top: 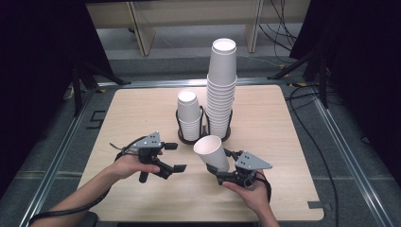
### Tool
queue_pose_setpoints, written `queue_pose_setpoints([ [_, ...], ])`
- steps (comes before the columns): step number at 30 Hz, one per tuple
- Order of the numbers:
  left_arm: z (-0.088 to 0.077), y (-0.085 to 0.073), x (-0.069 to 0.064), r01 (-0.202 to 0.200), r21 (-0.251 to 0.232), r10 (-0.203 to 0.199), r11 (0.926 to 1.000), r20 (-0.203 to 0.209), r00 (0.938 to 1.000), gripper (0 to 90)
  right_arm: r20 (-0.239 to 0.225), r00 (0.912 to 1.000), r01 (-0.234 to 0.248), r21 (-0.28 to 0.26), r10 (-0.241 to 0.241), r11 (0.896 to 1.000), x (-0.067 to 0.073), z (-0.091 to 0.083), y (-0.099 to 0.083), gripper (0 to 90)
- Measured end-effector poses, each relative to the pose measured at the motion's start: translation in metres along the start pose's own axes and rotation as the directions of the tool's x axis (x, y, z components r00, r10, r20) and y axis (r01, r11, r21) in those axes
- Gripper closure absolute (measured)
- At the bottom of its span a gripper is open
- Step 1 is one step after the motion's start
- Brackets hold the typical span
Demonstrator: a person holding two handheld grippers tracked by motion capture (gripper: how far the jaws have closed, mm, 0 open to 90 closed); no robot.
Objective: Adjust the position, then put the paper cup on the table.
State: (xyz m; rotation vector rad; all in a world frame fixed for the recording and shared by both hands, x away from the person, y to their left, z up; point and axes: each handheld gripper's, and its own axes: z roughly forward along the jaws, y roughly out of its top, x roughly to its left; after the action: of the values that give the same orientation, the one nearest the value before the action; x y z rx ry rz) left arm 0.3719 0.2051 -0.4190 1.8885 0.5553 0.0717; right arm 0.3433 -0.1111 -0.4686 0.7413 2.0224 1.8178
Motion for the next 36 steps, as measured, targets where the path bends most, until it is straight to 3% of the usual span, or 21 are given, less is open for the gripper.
queue_pose_setpoints([
  [2, -0.003, -0.009, -0.001, 0.05, -0.046, -0.051, 0.9977, -0.021, 0.9985, 7.0, 0.031, 0.999, -0.029, -0.037, 0.031, 0.999, -0.004, -0.001, -0.001, 23.7],
  [3, -0.004, -0.012, -0.001, 0.068, -0.065, -0.07, 0.9956, -0.029, 0.9971, 7.3, 0.052, 0.998, -0.035, -0.03, 0.036, 0.999, -0.005, -0.003, -0.001, 23.7],
  [4, -0.005, -0.016, 0.0, 0.092, -0.097, -0.096, 0.991, -0.032, 0.9949, 7.5, 0.052, 0.9975, -0.045, -0.056, 0.048, 0.997, -0.006, -0.003, -0.001, 23.7],
  [5, -0.005, -0.019, 0.002, 0.091, -0.133, -0.096, 0.987, -0.034, 0.9948, 7.8, 0.063, 0.9972, -0.038, -0.06, 0.042, 0.997, -0.008, -0.003, -0.002, 23.7],
  [6, -0.007, -0.023, 0.002, 0.086, -0.148, -0.095, 0.9852, -0.053, 0.994, 8.1, 0.059, 0.9956, -0.068, -0.071, 0.072, 0.995, -0.006, -0.003, -0.002, 23.7],
  [7, -0.01, -0.026, 0.003, 0.089, -0.157, -0.102, 0.9835, -0.076, 0.9919, 8.2, 0.072, 0.9963, -0.042, -0.066, 0.046, 0.997, -0.008, -0.004, -0.002, 23.7],
  [8, -0.011, -0.031, 0.004, 0.1, -0.191, -0.116, 0.9764, -0.075, 0.9904, 8.5, 0.086, 0.9946, -0.054, -0.051, 0.058, 0.997, -0.007, -0.005, -0.002, 23.7],
  [10, -0.017, -0.039, 0.005, 0.126, -0.193, -0.149, 0.9732, -0.114, 0.9822, 8.7, 0.088, 0.9949, -0.043, -0.062, 0.048, 0.997, -0.007, -0.005, -0.003, 23.7],
  [12, -0.018, -0.046, 0.007, 0.135, -0.222, -0.163, 0.9657, -0.111, 0.9803, 8.7, 0.099, 0.9945, -0.029, -0.062, 0.035, 0.998, -0.007, -0.005, -0.003, 23.6],
  [14, -0.022, -0.053, 0.008, 0.169, -0.228, -0.201, 0.959, -0.126, 0.9714, 8.8, 0.09, 0.994, -0.055, -0.079, 0.062, 0.995, -0.005, -0.004, -0.004, 23.6],
  [15, -0.024, -0.056, 0.008, 0.173, -0.231, -0.208, 0.9574, -0.136, 0.9687, 8.8, 0.086, 0.9951, -0.042, -0.09, 0.049, 0.995, -0.005, -0.005, -0.004, 23.6],
  [17, -0.026, -0.061, 0.009, 0.178, -0.238, -0.218, 0.9548, -0.156, 0.9633, 8.9, 0.107, 0.9923, -0.057, -0.057, 0.063, 0.997, -0.002, -0.007, -0.004, 23.6],
  [19, -0.029, -0.064, 0.009, 0.183, -0.228, -0.226, 0.9563, -0.183, 0.9568, 8.9, 0.089, 0.9951, -0.036, -0.075, 0.043, 0.997, -0.004, -0.007, -0.005, 23.6],
  [22, -0.03, -0.07, 0.009, 0.175, -0.241, -0.223, 0.9547, -0.189, 0.9562, 8.9, 0.09, 0.9947, -0.04, -0.085, 0.048, 0.996, -0.004, -0.009, -0.005, 23.5],
  [24, -0.033, -0.072, 0.009, 0.179, -0.232, -0.23, 0.9562, -0.215, 0.9492, 8.9, 0.099, 0.9939, -0.045, -0.055, 0.05, 0.997, -0.005, -0.011, -0.004, 23.4],
  [29, -0.034, -0.077, 0.013, 0.183, -0.258, -0.25, 0.9486, -0.253, 0.9347, 8.9, 0.098, 0.994, -0.042, -0.072, 0.049, 0.997, -0.009, -0.012, -0.004, 23.4],
  [31, -0.033, -0.079, 0.015, 0.179, -0.272, -0.25, 0.9455, -0.258, 0.9331, 9.0, 0.103, 0.9938, -0.036, -0.058, 0.042, 0.998, -0.011, -0.013, -0.004, 23.3],
  [32, -0.034, -0.079, 0.016, 0.178, -0.264, -0.249, 0.948, -0.265, 0.9317, 9.0, 0.092, 0.9941, -0.051, -0.081, 0.058, 0.995, -0.012, -0.012, -0.005, 23.3],
  [34, -0.033, -0.08, 0.016, 0.174, -0.26, -0.246, 0.9498, -0.274, 0.9298, 9.0, 0.121, 0.9915, -0.041, -0.056, 0.048, 0.998, -0.014, -0.015, -0.006, 23.3],
  [35, -0.033, -0.081, 0.017, 0.175, -0.266, -0.247, 0.9479, -0.267, 0.9315, 9.0, 0.107, 0.9931, -0.039, -0.069, 0.046, 0.997, -0.015, -0.014, -0.006, 23.3],
  [36, -0.034, -0.081, 0.017, 0.178, -0.257, -0.249, 0.9498, -0.277, 0.9281, 9.0, 0.103, 0.9932, -0.049, -0.051, 0.054, 0.997, -0.014, -0.016, -0.006, 23.3],
])
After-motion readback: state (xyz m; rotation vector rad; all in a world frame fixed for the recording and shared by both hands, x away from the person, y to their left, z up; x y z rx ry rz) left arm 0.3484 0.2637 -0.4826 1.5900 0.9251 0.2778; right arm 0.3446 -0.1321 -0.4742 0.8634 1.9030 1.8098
